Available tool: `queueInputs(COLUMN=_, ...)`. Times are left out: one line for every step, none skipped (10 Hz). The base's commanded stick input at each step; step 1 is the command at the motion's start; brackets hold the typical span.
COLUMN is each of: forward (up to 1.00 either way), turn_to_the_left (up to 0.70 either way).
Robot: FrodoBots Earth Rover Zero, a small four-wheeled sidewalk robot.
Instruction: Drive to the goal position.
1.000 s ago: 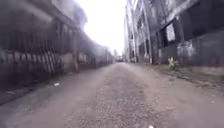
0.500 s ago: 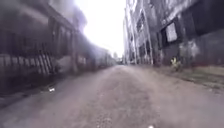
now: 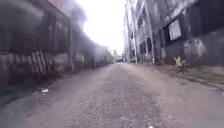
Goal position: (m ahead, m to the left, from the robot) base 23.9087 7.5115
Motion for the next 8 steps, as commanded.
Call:
queueInputs(forward=0.5, turn_to_the_left=0.0)
queueInputs(forward=0.5, turn_to_the_left=0.0)
queueInputs(forward=0.5, turn_to_the_left=0.0)
queueInputs(forward=0.5, turn_to_the_left=0.0)
queueInputs(forward=0.5, turn_to_the_left=0.0)
queueInputs(forward=0.5, turn_to_the_left=0.0)
queueInputs(forward=0.5, turn_to_the_left=0.0)
queueInputs(forward=0.5, turn_to_the_left=0.0)
